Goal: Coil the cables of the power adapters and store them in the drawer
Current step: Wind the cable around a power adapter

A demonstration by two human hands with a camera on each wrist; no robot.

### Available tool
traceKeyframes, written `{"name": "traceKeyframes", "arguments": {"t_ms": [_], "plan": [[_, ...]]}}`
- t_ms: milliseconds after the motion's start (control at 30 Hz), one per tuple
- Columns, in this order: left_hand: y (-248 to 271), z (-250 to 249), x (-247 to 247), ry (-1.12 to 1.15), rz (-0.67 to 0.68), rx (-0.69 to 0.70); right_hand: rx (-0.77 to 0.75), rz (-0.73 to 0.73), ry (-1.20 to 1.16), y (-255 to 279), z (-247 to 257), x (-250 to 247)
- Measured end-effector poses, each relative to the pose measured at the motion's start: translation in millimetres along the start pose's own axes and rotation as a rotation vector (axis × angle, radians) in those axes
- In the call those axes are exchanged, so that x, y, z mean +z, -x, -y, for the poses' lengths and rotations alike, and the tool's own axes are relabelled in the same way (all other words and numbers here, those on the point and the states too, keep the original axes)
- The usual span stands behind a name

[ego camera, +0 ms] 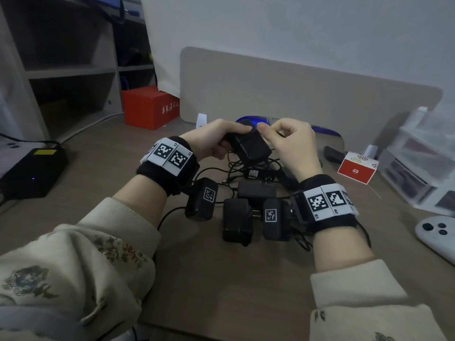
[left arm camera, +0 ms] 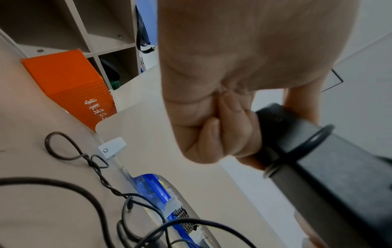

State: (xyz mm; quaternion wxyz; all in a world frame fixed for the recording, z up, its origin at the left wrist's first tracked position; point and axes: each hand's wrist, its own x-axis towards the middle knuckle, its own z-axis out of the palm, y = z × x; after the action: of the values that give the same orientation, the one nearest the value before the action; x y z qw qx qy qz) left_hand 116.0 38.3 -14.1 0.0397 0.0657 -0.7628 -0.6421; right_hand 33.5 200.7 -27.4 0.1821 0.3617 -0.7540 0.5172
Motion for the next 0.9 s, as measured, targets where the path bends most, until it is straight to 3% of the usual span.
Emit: {"name": "traceKeyframes", "arguments": {"t_ms": [467, 667, 767, 900], "plan": [[7.2, -1.3, 6.0, 0.311, 0.114, 0.15, 0.0, 0.126, -0.311, 2.3, 6.1, -4.2], [7.9, -3.0, 10.9, 0.445, 0.269, 0.232, 0.052, 0.136, -0.287, -0.1, 7.2, 1.4], [6.3, -6.2, 16.1, 0.483, 0.199, 0.277, 0.074, 0.19, -0.235, 1.0, 6.3, 4.1], [-2.6, -5.1, 16.6, 0.361, -0.005, 0.328, 0.024, 0.248, -0.112, 3.7, 6.5, 9.5]]}}
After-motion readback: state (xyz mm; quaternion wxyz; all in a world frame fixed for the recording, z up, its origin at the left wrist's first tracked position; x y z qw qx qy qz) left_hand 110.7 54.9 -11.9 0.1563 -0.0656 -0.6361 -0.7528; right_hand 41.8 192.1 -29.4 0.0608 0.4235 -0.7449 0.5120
